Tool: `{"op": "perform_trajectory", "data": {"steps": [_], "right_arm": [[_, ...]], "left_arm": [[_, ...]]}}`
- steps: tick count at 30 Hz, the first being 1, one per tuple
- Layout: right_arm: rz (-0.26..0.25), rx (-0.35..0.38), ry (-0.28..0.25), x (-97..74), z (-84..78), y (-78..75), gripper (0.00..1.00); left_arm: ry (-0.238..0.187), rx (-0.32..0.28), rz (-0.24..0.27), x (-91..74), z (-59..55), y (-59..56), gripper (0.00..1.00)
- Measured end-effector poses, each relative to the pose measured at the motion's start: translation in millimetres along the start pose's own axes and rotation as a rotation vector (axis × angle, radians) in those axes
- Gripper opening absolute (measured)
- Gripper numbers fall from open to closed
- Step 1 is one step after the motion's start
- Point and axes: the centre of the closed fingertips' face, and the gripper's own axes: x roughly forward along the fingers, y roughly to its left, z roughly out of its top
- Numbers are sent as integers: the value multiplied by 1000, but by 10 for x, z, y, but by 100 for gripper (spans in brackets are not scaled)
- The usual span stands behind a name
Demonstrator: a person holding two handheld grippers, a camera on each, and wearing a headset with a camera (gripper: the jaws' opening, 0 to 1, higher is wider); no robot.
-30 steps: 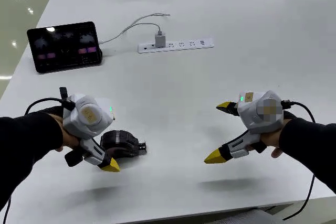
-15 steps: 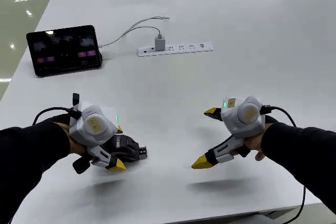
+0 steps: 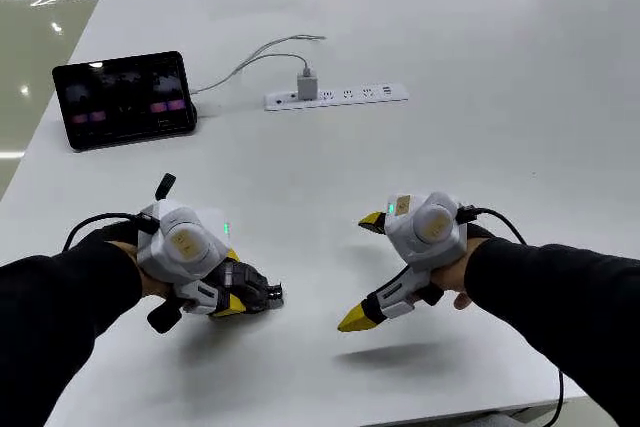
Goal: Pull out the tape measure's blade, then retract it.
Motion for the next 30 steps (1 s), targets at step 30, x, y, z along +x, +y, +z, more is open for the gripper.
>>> {"op": "perform_trajectory", "data": {"steps": [30], "right_arm": [[66,-112,-18,522,333,184,60]], "left_arm": [[7,-10,11,16,-3,4,32]]}}
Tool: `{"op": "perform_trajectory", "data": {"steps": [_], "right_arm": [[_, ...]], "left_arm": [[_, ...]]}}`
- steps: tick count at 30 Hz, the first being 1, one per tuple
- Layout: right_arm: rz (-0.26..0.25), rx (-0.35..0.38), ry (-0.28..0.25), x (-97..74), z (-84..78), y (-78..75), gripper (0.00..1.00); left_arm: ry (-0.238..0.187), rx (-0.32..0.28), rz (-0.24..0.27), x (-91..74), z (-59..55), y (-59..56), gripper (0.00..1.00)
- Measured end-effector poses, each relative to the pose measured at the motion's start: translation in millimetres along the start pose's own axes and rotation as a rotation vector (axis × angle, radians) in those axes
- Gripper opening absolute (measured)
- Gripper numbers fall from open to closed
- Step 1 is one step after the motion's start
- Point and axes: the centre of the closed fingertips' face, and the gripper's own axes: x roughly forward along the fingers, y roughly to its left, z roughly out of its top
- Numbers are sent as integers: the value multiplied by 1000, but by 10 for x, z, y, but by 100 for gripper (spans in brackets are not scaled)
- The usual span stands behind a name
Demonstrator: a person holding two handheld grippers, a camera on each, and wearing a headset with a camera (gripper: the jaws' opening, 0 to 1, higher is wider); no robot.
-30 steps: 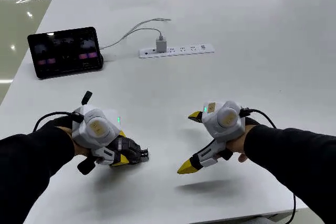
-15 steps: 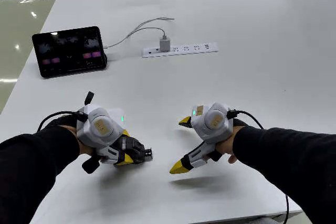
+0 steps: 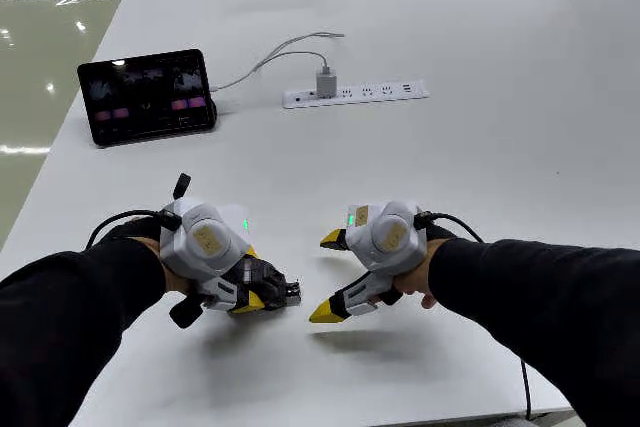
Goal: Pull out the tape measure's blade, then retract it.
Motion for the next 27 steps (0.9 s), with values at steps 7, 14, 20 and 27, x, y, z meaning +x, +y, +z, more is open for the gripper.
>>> {"op": "perform_trajectory", "data": {"steps": [7,14,20,27], "right_arm": [[12,-15,11,113,-4,26,50],[41,-53,19,183,56,46,37],[59,-66,28,231,60,72,25],[80,-78,52,305,51,92,13]], "left_arm": [[-2,-3,0,4,2,5,32],[-5,-3,1,5,1,11,32],[-12,-4,1,5,4,11,32],[-15,-5,-3,4,4,4,32]]}}
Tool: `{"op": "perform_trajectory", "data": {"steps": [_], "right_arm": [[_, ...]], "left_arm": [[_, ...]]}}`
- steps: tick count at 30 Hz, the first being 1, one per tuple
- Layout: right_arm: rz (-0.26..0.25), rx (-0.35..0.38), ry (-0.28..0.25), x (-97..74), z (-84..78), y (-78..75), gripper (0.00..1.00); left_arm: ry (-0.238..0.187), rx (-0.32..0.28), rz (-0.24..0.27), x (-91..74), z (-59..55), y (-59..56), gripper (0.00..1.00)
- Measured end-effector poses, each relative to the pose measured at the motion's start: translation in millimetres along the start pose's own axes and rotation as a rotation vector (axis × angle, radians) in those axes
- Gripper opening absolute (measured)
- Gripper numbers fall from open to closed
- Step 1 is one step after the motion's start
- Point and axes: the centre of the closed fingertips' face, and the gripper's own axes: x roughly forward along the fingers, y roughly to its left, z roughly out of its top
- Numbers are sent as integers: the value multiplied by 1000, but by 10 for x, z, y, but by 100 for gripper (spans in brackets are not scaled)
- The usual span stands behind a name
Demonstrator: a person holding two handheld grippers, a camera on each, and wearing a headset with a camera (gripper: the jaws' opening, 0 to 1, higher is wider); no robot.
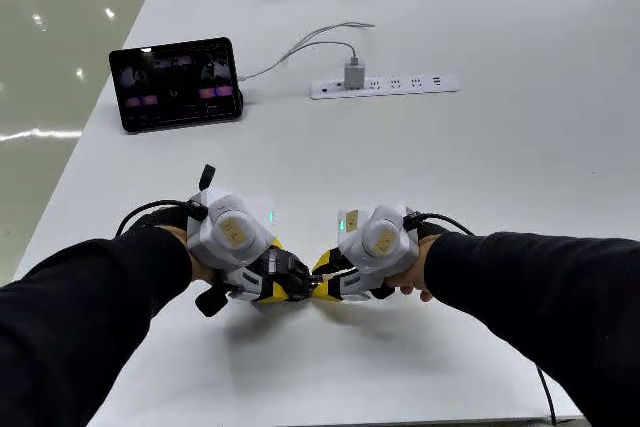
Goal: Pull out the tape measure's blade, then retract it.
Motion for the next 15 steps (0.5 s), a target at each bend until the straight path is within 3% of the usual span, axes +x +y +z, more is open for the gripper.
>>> {"op": "perform_trajectory", "data": {"steps": [3,7,15], "right_arm": [[15,17,3,13,-13,-13,12],[23,-42,14,25,-26,6,11],[32,-32,8,8,-34,3,10]], "left_arm": [[1,1,0,2,-1,-3,32],[-7,-5,4,-1,-1,-2,32],[-9,-6,-1,-2,-3,1,32]]}}
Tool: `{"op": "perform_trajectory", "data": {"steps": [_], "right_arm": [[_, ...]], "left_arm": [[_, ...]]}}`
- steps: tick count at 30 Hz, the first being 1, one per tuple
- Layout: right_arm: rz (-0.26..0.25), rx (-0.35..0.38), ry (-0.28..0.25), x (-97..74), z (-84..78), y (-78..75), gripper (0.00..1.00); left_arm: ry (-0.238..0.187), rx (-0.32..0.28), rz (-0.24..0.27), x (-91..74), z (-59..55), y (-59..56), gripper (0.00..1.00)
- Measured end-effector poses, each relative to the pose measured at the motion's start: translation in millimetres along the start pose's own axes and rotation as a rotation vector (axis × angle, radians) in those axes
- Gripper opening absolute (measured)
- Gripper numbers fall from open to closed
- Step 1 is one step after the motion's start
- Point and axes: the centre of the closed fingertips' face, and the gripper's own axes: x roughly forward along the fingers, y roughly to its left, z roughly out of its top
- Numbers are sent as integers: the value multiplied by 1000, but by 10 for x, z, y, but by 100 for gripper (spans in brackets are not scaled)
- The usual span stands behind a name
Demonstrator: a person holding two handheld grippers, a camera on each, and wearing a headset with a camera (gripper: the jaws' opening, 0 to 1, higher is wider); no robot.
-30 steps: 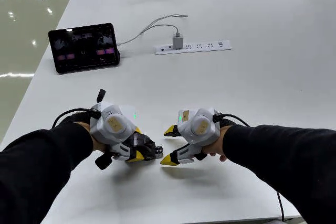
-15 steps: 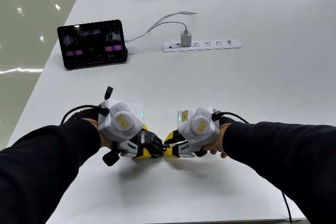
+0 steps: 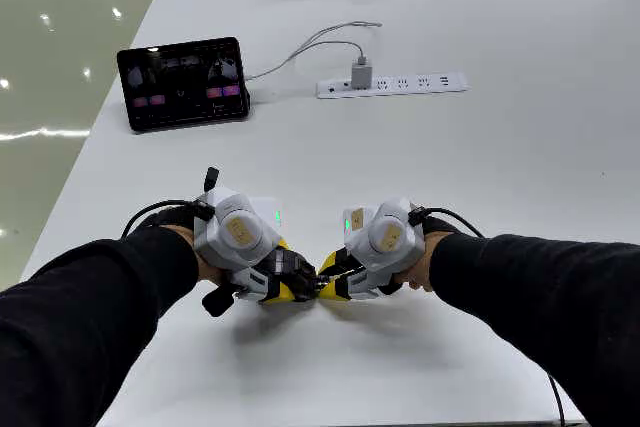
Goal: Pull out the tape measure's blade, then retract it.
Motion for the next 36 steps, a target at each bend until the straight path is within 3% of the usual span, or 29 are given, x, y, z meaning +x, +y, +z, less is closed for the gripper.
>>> {"op": "perform_trajectory", "data": {"steps": [18,36], "right_arm": [[-3,9,11,-34,-21,26,10],[9,29,27,-155,-149,30,10]], "left_arm": [[-4,4,-11,7,-3,-19,32],[-8,-5,-4,10,12,-21,32]]}}
